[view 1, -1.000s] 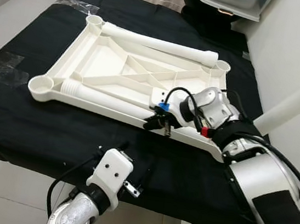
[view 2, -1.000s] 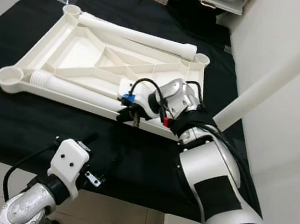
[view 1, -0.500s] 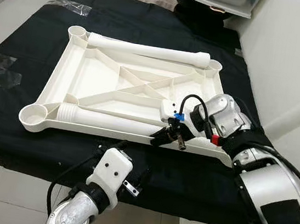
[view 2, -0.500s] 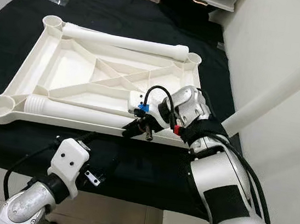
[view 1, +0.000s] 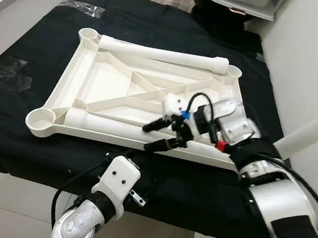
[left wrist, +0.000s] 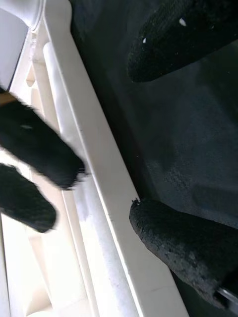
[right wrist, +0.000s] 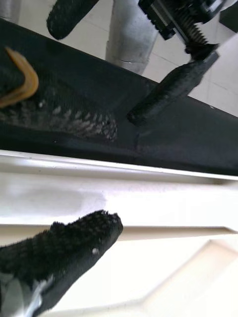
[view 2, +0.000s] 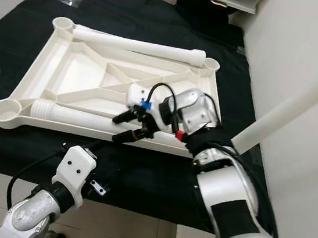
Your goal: Building children table
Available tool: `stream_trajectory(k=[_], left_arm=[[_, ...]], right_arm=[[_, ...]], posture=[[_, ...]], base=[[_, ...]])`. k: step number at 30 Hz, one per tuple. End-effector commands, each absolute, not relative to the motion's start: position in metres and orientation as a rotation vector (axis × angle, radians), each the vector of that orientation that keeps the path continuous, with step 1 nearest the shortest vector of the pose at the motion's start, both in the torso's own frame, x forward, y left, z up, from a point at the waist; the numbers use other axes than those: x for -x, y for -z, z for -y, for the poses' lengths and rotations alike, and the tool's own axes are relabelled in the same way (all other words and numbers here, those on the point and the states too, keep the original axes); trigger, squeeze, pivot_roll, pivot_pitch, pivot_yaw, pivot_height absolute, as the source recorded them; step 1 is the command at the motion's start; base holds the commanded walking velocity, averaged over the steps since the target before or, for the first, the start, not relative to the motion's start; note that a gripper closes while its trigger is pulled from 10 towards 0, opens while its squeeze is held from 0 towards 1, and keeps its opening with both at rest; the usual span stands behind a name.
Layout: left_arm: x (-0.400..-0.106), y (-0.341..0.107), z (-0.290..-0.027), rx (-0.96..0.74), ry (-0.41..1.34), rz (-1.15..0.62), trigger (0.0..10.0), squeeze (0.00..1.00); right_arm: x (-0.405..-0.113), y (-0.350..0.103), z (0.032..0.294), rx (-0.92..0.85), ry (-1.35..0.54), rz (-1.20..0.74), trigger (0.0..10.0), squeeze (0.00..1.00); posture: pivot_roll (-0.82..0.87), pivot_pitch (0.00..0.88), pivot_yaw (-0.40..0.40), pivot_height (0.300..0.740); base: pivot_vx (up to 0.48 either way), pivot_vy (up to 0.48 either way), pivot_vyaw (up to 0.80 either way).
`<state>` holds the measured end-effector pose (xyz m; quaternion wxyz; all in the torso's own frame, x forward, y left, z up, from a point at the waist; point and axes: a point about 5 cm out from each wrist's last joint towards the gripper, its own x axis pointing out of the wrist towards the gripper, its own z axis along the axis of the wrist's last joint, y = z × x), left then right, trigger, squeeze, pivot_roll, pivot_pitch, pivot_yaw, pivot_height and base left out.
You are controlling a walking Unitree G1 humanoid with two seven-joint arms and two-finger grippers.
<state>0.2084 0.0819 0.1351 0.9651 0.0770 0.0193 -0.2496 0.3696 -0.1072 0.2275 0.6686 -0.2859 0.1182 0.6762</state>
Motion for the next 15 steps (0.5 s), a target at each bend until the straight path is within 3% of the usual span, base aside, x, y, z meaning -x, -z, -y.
stream_trajectory(k=[1, 5, 7, 8, 9, 10, 15], left_arm=[[-0.210, -0.131, -0.080, -0.156, 0.520, -0.046, 10.0, 0.00], [-0.212, -0.130, -0.081, -0.167, 0.518, -0.045, 10.0, 0.00], [-0.215, -0.128, -0.083, -0.182, 0.505, -0.045, 10.0, 0.00], [-0.219, -0.129, -0.087, -0.167, 0.473, -0.041, 10.0, 0.00], [-0.219, -0.129, -0.087, -0.167, 0.473, -0.041, 10.0, 0.00], [-0.221, -0.131, -0.090, -0.177, 0.457, -0.027, 10.0, 0.00], [-0.222, -0.134, -0.095, -0.176, 0.433, -0.014, 10.0, 0.00]], right_arm=[[-0.367, -0.232, 0.115, 0.577, -1.516, -0.245, 10.0, 0.00], [-0.365, -0.244, 0.119, 0.471, -1.457, -0.145, 10.0, 0.00], [-0.365, -0.254, 0.122, 0.308, -1.314, -0.013, 10.0, 0.00], [-0.365, -0.257, 0.123, 0.133, -1.103, 0.104, 10.0, 0.00], [-0.365, -0.257, 0.123, 0.133, -1.103, 0.104, 10.0, 0.00], [-0.365, -0.256, 0.124, 0.047, -0.916, 0.187, 10.0, 0.00], [-0.351, -0.243, 0.122, -0.032, -0.695, 0.257, 10.0, 0.00]], posture=[[0.04, 0.129, -0.146, 0.740], [0.05, 0.108, -0.146, 0.740], [0.05, 0.094, -0.133, 0.740], [0.05, 0.083, -0.126, 0.740], [0.05, 0.083, -0.126, 0.740], [0.05, 0.075, -0.114, 0.740], [0.05, 0.062, -0.095, 0.740]], base=[[0.000, 0.000, 0.00], [0.000, 0.000, 0.00], [0.000, 0.000, 0.00], [0.000, 0.000, 0.00], [0.000, 0.000, 0.00], [0.000, 0.000, 0.00], [0.000, 0.000, 0.00]])
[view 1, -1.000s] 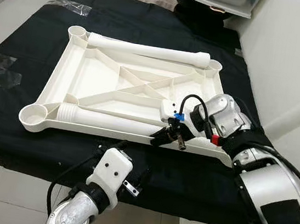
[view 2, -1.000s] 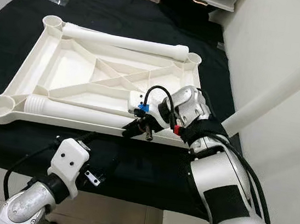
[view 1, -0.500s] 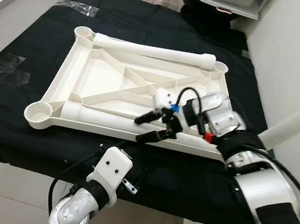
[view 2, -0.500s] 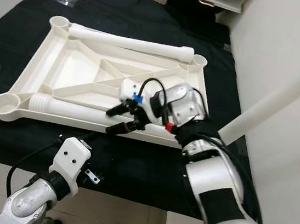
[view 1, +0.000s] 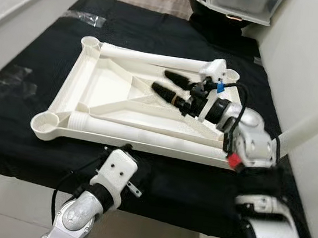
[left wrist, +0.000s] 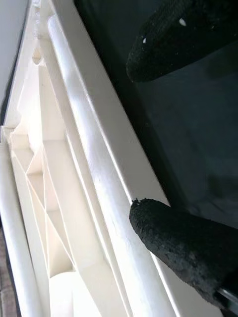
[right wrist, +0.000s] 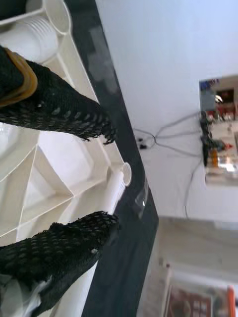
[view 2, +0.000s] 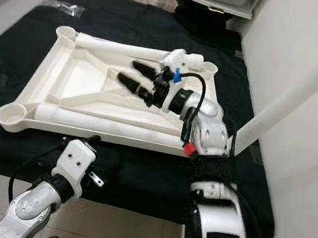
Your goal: Building children table
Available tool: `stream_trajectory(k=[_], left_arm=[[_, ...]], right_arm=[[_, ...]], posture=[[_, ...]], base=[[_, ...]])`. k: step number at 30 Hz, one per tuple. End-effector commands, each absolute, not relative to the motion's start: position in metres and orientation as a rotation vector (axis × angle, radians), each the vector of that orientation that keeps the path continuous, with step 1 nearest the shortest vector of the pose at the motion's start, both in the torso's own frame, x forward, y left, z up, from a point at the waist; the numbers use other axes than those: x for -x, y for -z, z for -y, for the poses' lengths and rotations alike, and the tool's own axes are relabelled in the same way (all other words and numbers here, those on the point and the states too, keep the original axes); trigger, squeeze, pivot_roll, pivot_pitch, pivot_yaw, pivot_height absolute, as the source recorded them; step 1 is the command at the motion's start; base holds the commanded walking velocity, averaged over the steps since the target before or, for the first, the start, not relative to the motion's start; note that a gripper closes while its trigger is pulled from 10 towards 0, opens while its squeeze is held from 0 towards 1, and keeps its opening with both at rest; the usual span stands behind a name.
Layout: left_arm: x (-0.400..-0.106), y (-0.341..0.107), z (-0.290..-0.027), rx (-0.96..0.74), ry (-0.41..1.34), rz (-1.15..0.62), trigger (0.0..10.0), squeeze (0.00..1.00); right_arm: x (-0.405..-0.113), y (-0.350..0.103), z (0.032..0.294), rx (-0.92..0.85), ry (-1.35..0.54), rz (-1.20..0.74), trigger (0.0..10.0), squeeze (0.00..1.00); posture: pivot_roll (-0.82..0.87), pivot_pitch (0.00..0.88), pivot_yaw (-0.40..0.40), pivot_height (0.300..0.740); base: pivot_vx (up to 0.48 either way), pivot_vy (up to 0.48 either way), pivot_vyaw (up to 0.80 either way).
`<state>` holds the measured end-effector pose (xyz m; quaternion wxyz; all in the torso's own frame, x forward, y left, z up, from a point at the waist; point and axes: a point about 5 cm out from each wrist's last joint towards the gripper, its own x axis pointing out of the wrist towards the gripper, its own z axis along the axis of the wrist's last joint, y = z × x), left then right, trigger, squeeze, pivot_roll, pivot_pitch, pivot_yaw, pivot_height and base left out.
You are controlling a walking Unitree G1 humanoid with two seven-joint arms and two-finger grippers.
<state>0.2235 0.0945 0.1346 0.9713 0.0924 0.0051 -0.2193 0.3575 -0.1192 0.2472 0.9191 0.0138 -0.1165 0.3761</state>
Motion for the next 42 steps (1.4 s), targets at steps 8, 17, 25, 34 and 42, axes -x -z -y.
stream_trajectory(k=[8, 17, 25, 34, 42], left_arm=[[-0.229, -0.141, -0.107, -0.167, 0.384, 0.007, 10.0, 0.00], [-0.228, -0.138, -0.110, -0.182, 0.390, 0.001, 10.0, 0.00], [-0.235, -0.145, -0.110, -0.197, 0.349, 0.026, 10.0, 0.00], [-0.267, -0.175, -0.131, -0.178, 0.268, 0.058, 10.0, 0.00], [-0.290, -0.182, -0.148, -0.128, 0.282, -0.029, 10.0, 0.00]], right_arm=[[-0.338, -0.207, 0.137, -0.057, -0.436, 0.253, 10.0, 0.00], [-0.324, -0.205, 0.141, -0.093, -0.273, 0.236, 10.0, 0.00], [-0.313, -0.189, 0.133, -0.114, -0.219, 0.190, 10.0, 0.00], [-0.307, -0.185, 0.132, -0.111, -0.182, 0.172, 10.0, 0.00], [-0.304, -0.184, 0.127, -0.107, -0.168, 0.166, 10.0, 0.00]], posture=[[0.08, 0.041, -0.087, 0.740], [0.08, 0.043, -0.086, 0.740], [0.08, 0.020, -0.094, 0.740], [0.09, 0.008, -0.094, 0.740], [0.10, 0.032, -0.076, 0.740]], base=[[0.000, 0.060, 0.00], [0.000, 0.476, 0.00], [0.000, 0.173, 0.00], [0.000, 0.000, 0.00], [0.000, 0.000, 0.00]])
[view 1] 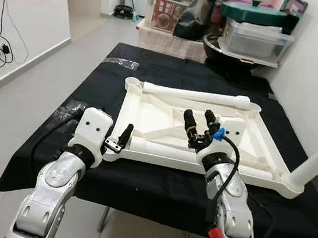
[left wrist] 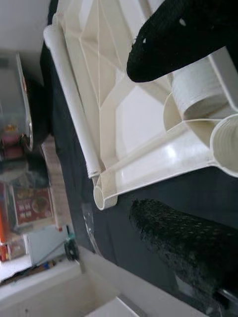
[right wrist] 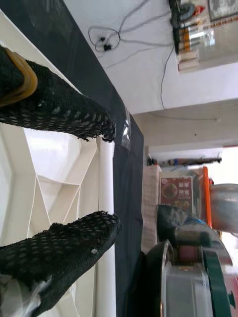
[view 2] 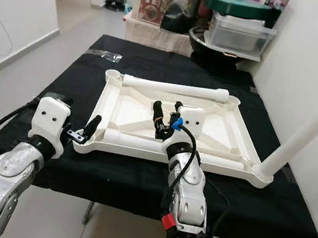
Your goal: Building children table
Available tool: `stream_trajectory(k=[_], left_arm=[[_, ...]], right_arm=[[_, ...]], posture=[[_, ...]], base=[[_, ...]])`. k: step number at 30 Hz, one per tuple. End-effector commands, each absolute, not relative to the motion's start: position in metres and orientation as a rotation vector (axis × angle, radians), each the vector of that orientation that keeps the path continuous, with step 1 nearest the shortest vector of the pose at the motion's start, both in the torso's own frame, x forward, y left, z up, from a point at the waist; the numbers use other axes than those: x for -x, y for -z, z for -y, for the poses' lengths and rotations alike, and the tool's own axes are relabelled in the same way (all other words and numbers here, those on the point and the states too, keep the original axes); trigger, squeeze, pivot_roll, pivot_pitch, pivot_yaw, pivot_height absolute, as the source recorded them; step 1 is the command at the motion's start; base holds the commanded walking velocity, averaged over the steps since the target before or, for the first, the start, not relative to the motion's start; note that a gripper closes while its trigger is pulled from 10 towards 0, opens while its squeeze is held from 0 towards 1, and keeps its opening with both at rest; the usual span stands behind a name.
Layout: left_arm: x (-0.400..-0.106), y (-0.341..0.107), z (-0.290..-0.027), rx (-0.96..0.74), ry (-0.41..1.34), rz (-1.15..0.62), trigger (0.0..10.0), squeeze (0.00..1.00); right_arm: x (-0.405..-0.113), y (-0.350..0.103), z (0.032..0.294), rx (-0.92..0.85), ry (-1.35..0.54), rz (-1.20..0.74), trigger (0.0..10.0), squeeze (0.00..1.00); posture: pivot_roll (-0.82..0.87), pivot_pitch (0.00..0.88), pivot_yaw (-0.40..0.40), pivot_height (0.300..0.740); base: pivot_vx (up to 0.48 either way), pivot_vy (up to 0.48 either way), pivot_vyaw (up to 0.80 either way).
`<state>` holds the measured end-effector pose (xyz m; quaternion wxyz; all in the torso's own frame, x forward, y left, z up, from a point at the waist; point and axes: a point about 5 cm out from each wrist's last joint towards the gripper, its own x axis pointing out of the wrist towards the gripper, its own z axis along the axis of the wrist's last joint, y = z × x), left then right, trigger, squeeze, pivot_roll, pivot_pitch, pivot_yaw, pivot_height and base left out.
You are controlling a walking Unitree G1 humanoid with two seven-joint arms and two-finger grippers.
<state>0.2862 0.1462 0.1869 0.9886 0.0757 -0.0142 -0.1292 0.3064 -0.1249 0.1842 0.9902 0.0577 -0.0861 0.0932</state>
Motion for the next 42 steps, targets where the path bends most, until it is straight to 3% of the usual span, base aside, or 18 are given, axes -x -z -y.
stream_trajectory(k=[1, 9, 13, 23, 42], left_arm=[[-0.290, -0.182, -0.148, -0.128, 0.282, -0.029, 10.0, 0.00], [-0.314, -0.186, -0.161, 0.035, 0.431, -0.241, 10.0, 0.00], [-0.316, -0.187, -0.162, 0.073, 0.455, -0.264, 10.0, 0.00], [-0.338, -0.186, -0.145, 0.364, 0.620, -0.451, 10.0, 0.00], [-0.338, -0.169, -0.135, 0.434, 0.689, -0.636, 10.0, 0.00]], right_arm=[[-0.304, -0.184, 0.127, -0.107, -0.168, 0.166, 10.0, 0.00], [-0.300, -0.177, 0.124, -0.110, -0.140, 0.128, 10.0, 0.00], [-0.299, -0.177, 0.124, -0.110, -0.136, 0.125, 10.0, 0.00], [-0.293, -0.174, 0.126, -0.102, -0.090, 0.101, 10.0, 0.00], [-0.291, -0.181, 0.135, -0.111, -0.040, 0.130, 10.0, 0.00]], posture=[[0.10, 0.032, -0.076, 0.740], [0.12, 0.081, -0.051, 0.740], [0.12, 0.085, -0.051, 0.740], [0.11, 0.112, -0.020, 0.740], [0.11, 0.120, -0.010, 0.740]], base=[[0.000, 0.000, 0.00], [0.000, 0.000, 0.00], [0.000, 0.000, 0.00], [0.000, 0.000, 0.00], [0.000, 0.000, 0.00]])
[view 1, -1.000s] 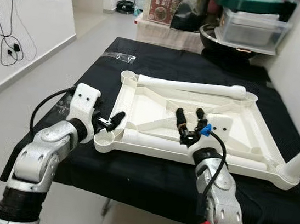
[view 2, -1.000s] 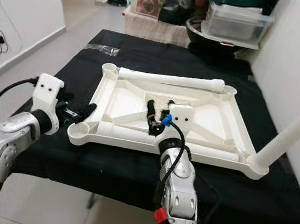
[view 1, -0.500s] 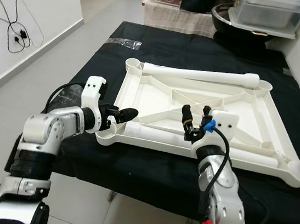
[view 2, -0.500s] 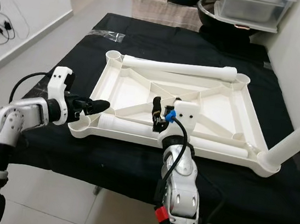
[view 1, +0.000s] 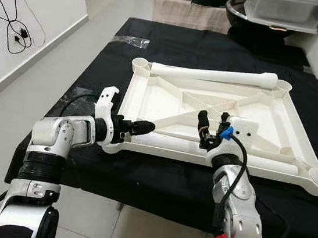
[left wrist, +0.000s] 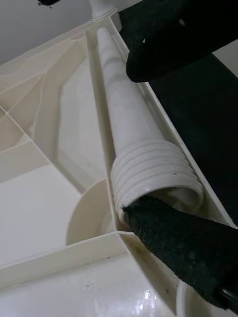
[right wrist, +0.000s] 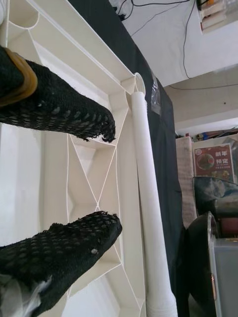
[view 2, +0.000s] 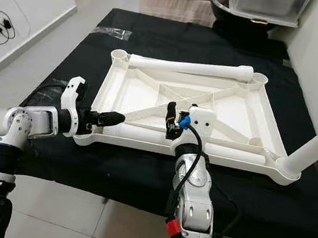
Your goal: Building children table
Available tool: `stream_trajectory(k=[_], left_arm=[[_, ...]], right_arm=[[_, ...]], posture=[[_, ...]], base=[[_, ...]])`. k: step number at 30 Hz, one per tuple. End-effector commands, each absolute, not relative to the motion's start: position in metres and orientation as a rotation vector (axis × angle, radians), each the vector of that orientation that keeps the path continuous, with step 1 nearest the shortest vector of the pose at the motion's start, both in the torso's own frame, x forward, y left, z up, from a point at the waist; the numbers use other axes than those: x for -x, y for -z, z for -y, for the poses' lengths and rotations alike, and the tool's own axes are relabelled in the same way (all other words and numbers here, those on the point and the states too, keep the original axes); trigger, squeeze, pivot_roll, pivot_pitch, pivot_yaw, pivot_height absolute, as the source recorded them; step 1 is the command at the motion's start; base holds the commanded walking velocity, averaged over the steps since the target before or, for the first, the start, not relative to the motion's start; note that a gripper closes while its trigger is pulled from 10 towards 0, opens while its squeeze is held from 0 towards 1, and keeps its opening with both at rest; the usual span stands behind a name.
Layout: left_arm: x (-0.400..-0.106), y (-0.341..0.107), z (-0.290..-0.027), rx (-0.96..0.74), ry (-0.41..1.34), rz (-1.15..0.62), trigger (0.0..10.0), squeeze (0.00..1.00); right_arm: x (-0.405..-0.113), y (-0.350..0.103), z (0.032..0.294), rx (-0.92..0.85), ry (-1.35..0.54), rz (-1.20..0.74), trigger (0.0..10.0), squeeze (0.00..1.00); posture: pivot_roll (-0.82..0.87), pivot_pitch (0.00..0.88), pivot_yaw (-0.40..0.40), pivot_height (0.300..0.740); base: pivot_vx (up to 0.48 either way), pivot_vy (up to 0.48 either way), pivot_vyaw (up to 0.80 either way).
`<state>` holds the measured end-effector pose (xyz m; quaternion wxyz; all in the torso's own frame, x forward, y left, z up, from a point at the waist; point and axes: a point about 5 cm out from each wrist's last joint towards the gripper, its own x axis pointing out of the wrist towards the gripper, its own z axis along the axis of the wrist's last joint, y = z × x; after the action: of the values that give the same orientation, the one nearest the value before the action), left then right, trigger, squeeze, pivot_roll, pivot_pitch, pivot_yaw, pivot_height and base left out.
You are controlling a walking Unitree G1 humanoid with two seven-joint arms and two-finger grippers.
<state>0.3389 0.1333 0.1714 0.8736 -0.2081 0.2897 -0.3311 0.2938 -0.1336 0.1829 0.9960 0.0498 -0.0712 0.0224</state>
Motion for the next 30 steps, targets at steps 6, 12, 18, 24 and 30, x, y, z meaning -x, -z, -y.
stream_trajectory(k=[6, 12, 18, 24, 30], left_arm=[[-0.339, -0.168, -0.135, 0.449, 0.684, -0.655, 10.0, 0.00], [-0.344, -0.173, -0.135, 0.515, 0.691, -0.642, 10.0, 0.00], [-0.348, -0.183, -0.132, 0.614, 0.731, -0.632, 10.0, 0.00], [-0.345, -0.181, -0.125, 0.665, 0.774, -0.660, 10.0, 0.00], [-0.337, -0.175, -0.117, 0.678, 0.838, -0.727, 10.0, 0.00]], right_arm=[[-0.292, -0.178, 0.132, -0.116, -0.043, 0.121, 10.0, 0.00], [-0.292, -0.178, 0.129, -0.121, -0.048, 0.122, 10.0, 0.00], [-0.292, -0.180, 0.132, -0.115, -0.034, 0.127, 10.0, 0.00], [-0.293, -0.181, 0.133, -0.116, -0.028, 0.132, 10.0, 0.00], [-0.293, -0.182, 0.134, -0.110, -0.020, 0.133, 10.0, 0.00]], posture=[[0.12, 0.113, -0.009, 0.740], [0.12, 0.114, 0.000, 0.740], [0.12, 0.113, 0.006, 0.740], [0.12, 0.112, 0.011, 0.740], [0.11, 0.115, 0.012, 0.740]], base=[[0.000, 0.000, 0.00], [0.000, 0.000, 0.00], [0.000, 0.000, 0.00], [0.000, 0.000, 0.00], [0.000, 0.000, 0.00]])
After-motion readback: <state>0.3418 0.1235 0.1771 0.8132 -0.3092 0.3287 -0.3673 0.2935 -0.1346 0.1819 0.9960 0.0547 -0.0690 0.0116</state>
